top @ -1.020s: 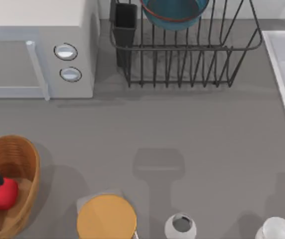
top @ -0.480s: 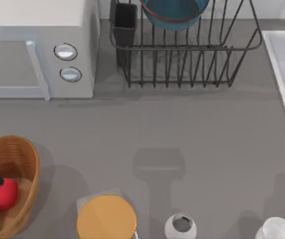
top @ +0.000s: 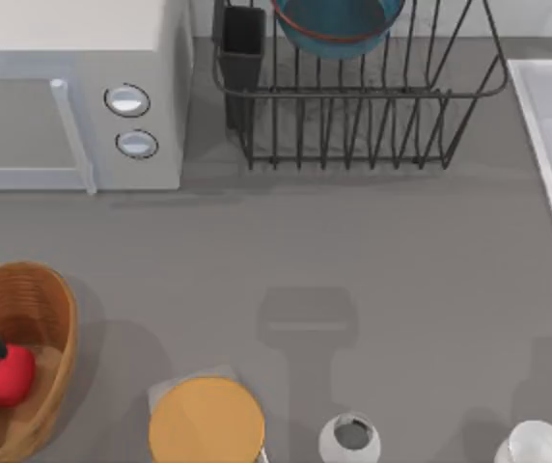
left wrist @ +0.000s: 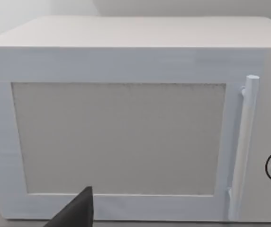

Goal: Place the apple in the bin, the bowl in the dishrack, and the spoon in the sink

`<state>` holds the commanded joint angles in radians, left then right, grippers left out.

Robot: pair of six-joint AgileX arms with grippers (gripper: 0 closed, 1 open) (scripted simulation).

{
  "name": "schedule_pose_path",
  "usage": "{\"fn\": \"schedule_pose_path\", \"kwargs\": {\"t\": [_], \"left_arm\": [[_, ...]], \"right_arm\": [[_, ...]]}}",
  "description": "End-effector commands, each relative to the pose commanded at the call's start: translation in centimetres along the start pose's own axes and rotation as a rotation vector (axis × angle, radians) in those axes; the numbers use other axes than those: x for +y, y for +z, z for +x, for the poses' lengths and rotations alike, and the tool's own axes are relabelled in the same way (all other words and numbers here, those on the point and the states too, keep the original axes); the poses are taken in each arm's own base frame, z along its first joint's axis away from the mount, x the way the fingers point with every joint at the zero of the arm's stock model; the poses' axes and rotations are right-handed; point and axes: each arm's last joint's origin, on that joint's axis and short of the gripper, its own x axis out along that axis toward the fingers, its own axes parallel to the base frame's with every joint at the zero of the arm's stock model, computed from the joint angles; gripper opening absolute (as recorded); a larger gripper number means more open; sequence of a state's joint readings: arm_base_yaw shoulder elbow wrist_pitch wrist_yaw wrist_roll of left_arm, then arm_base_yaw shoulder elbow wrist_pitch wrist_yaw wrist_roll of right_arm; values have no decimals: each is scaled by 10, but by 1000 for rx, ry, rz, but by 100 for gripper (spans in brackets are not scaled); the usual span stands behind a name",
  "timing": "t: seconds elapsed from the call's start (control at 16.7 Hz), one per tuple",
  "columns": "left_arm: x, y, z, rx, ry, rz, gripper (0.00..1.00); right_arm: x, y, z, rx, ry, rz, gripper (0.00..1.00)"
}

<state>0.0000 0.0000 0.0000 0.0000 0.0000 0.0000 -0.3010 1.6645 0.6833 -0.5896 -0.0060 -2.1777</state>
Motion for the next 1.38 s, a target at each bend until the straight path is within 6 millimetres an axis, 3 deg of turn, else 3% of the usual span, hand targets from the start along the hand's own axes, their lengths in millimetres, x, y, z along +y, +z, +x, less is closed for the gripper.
{"fn": "schedule_pose_path", "kwargs": {"t": [0.12,0.18,0.6,0.66,0.9,1.38], "left_arm": [[0,0,0,0,0,0,100],[0,0,0,0,0,0,100],[0,0,0,0,0,0,100],[0,0,0,0,0,0,100],[0,0,0,0,0,0,100],[0,0,0,0,0,0,100]], "right_arm": [[0,0,0,0,0,0,2],[0,0,0,0,0,0,0],[0,0,0,0,0,0,0],[0,1,-22,41,4,34,0],[-5,-2,-39,45,-2,21,0],[-1,1,-118,39,8,33,0]]}}
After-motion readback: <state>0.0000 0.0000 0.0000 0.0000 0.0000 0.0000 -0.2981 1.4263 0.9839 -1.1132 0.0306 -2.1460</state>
